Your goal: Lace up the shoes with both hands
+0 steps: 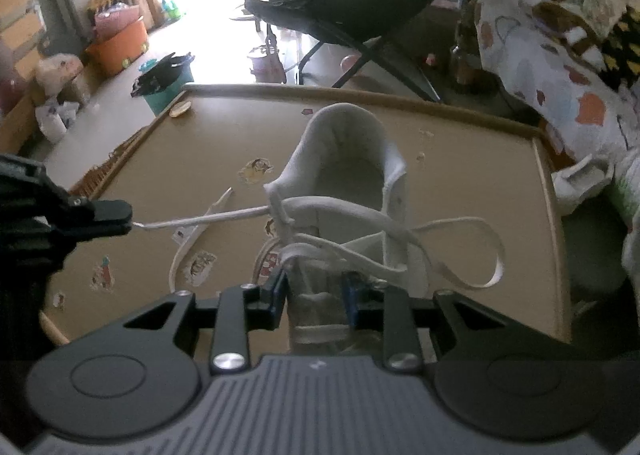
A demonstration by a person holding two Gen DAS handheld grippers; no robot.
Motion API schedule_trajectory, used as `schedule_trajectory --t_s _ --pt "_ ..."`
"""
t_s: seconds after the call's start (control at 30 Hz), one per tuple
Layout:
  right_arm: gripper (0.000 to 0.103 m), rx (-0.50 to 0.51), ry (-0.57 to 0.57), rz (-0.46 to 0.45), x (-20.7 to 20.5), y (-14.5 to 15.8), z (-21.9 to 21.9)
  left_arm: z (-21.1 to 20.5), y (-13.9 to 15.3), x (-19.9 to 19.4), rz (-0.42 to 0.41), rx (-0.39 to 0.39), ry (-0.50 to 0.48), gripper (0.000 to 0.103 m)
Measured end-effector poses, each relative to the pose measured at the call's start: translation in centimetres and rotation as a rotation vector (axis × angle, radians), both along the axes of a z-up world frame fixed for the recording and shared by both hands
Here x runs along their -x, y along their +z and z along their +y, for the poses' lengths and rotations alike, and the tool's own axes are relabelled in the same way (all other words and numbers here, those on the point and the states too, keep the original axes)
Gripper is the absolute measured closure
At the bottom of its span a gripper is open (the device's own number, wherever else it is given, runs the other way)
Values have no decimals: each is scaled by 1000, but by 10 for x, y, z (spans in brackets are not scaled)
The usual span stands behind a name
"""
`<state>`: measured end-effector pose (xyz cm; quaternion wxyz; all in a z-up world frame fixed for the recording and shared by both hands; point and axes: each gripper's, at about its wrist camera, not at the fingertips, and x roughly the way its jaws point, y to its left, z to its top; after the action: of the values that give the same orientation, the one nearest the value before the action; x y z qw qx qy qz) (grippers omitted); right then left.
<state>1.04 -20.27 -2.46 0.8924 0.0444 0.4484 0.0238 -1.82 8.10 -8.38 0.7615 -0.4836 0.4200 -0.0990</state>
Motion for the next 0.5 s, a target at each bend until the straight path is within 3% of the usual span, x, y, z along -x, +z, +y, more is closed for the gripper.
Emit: schedule_trajectory --t_s 0.07,0.17,0.3,0.4,0.47,0.5 --pt "75 2 -2 3 0 -1 0 8 0 1 7 -15 21 103" --pt "75 3 -3 4 0 -3 0 26 -6 4 22 41 62 103" --pt "75 -15 -4 0 3 -1 -3 29 -4 5 -5 101 39 102" --pt "74 -29 2 -11 7 7 -7 23 1 3 -28 102 -19 90" --pt "74 -30 15 -25 13 14 -9 10 9 2 -44 52 -76 69" --pt "74 -31 22 -32 16 17 -10 4 13 0 -49 22 -112 47"
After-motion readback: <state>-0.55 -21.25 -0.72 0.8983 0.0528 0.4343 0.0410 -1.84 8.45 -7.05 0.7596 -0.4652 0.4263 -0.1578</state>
